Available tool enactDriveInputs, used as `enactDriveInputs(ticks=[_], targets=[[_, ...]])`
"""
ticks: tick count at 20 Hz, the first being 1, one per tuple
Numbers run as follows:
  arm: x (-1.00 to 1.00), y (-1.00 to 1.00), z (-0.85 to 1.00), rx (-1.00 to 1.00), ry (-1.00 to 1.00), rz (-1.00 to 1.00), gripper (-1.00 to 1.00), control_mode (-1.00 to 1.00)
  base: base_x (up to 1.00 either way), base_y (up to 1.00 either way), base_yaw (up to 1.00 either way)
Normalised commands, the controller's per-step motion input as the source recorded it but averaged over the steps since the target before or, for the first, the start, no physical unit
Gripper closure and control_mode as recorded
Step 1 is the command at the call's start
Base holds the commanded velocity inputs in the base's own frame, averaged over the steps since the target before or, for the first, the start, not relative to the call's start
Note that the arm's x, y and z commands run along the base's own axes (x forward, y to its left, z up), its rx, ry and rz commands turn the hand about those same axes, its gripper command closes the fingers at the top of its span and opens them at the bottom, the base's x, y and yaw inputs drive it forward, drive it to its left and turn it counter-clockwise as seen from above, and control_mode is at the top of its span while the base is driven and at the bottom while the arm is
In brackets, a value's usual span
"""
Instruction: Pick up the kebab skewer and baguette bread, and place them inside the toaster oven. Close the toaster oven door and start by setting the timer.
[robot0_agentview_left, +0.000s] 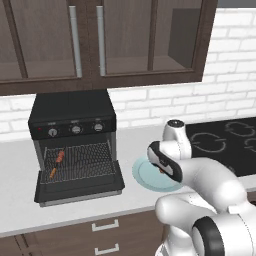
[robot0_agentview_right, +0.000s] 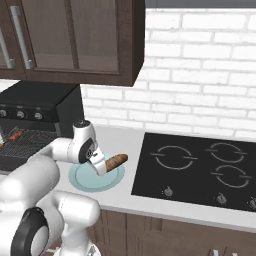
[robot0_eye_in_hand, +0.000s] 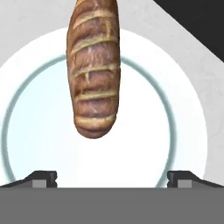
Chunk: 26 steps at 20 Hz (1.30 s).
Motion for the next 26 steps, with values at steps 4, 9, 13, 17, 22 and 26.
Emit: enactDriveInputs(ticks=[4, 9, 13, 17, 22, 26], targets=[[0.13, -0.18, -0.18, 0.0, 0.0, -0.05, -1.0, -1.0, 0.0, 0.0, 0.0], [0.08, -0.19, -0.13, 0.0, 0.0, -0.03, -1.0, -1.0, 0.0, 0.0, 0.0], [0.11, -0.02, -0.22, 0.0, 0.0, -0.02, -1.0, -1.0, 0.0, 0.0, 0.0], [0.11, 0.0, -0.11, 0.0, 0.0, 0.0, -1.0, -1.0, 0.0, 0.0, 0.0], [0.11, 0.0, 0.0, 0.0, 0.0, 0.0, -1.0, -1.0, 0.0, 0.0, 0.0], [0.2, 0.0, -0.07, 0.0, 0.0, 0.0, -1.0, -1.0, 0.0, 0.0, 0.0]])
